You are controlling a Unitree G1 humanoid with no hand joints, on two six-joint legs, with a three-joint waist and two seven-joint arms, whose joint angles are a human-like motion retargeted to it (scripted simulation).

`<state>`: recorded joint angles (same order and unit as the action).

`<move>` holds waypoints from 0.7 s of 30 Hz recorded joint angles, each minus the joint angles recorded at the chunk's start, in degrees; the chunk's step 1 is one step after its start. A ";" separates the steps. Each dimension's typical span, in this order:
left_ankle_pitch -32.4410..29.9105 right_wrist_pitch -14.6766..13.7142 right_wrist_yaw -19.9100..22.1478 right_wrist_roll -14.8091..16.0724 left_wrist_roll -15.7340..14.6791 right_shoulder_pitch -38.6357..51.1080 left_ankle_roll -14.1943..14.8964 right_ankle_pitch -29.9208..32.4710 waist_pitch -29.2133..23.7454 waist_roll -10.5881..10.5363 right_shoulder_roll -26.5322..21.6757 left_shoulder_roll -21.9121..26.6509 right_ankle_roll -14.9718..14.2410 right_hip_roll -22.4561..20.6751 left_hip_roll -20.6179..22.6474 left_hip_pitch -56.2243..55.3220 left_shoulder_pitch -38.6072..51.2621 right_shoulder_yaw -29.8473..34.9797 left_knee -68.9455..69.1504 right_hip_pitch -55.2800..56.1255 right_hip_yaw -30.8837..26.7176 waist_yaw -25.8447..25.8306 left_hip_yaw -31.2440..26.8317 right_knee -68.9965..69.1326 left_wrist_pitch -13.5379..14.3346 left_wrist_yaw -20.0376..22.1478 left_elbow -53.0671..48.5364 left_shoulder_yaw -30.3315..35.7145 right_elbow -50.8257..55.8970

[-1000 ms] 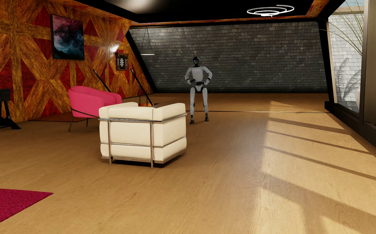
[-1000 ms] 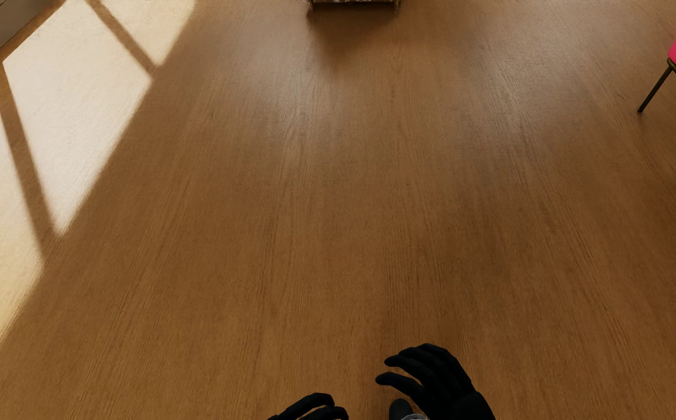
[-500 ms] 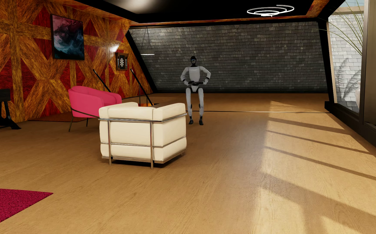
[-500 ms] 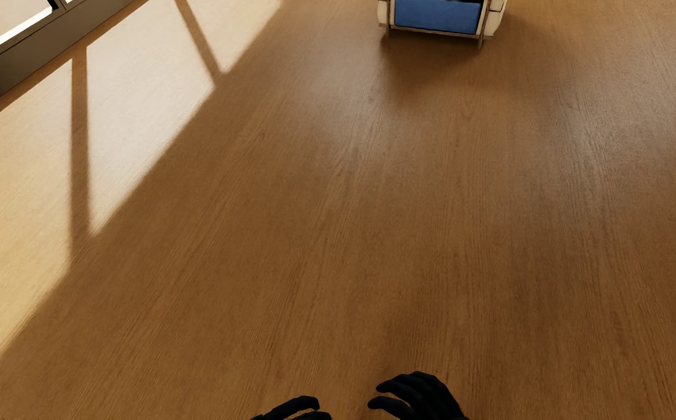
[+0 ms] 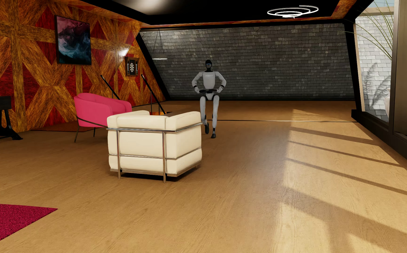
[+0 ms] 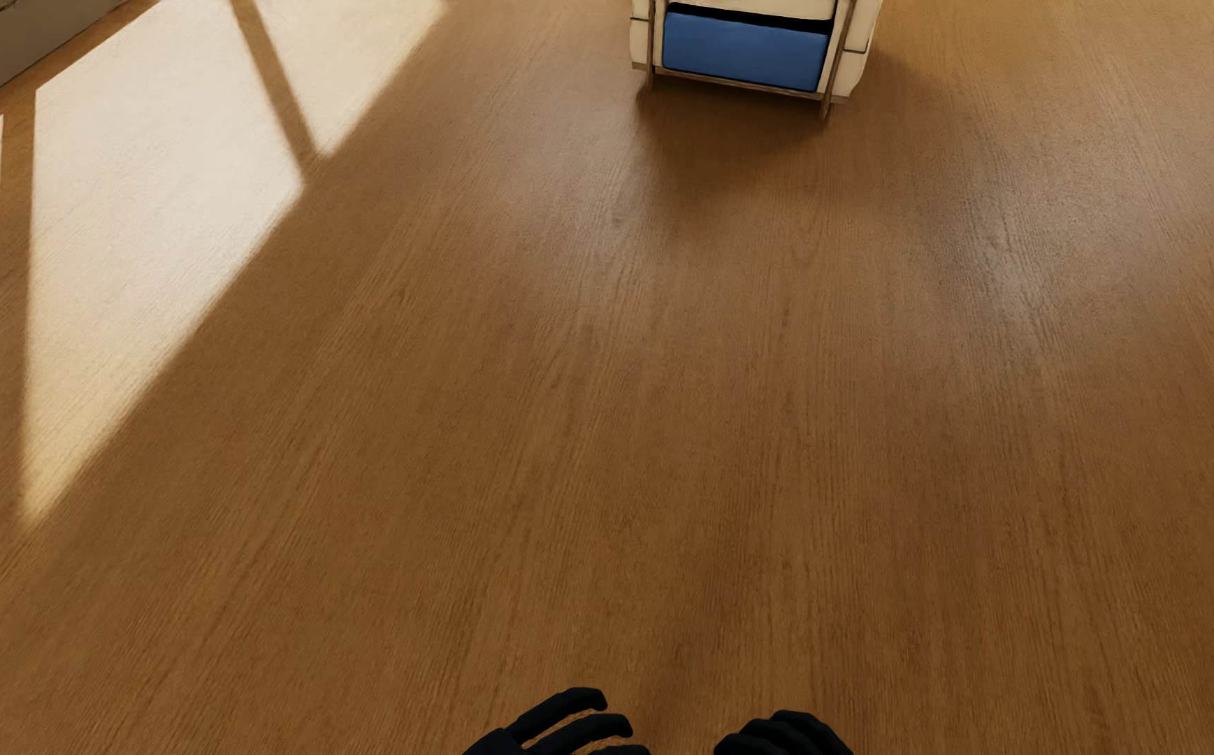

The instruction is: Head to the light yellow armchair

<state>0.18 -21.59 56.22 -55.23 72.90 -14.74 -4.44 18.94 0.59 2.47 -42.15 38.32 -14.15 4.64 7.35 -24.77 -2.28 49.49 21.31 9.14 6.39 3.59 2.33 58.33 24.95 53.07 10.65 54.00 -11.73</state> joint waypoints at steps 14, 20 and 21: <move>16.20 -1.46 0.24 -5.58 -6.97 -2.87 0.73 -21.59 -0.76 0.79 3.62 -0.28 2.51 0.21 1.03 22.14 4.09 -10.87 -1.29 25.11 -3.07 -4.19 0.61 -47.38 -3.50 3.40 0.34 10.76 8.24; 5.91 -3.35 0.24 -5.46 -5.68 -3.17 3.47 -15.42 0.76 -3.98 7.95 0.05 13.42 -4.62 -3.97 29.35 3.61 -13.39 4.44 20.53 -1.66 -4.49 -1.59 -37.51 -2.69 3.39 2.11 8.73 10.33; 1.04 -3.35 0.24 -5.35 -5.71 -3.47 4.47 -16.51 1.10 -5.06 8.27 0.60 13.86 -5.51 -5.52 28.15 4.65 -13.38 8.27 18.28 -0.39 -4.51 -2.09 -38.71 -2.27 3.39 3.38 10.29 9.62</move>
<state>1.22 -24.94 56.46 -60.58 67.19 -18.22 0.03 2.42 1.69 -2.59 -33.88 38.92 -0.29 -0.87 1.82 3.38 2.37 36.11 29.57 27.42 6.00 -0.92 0.23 19.62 22.68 56.46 14.03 64.29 -2.11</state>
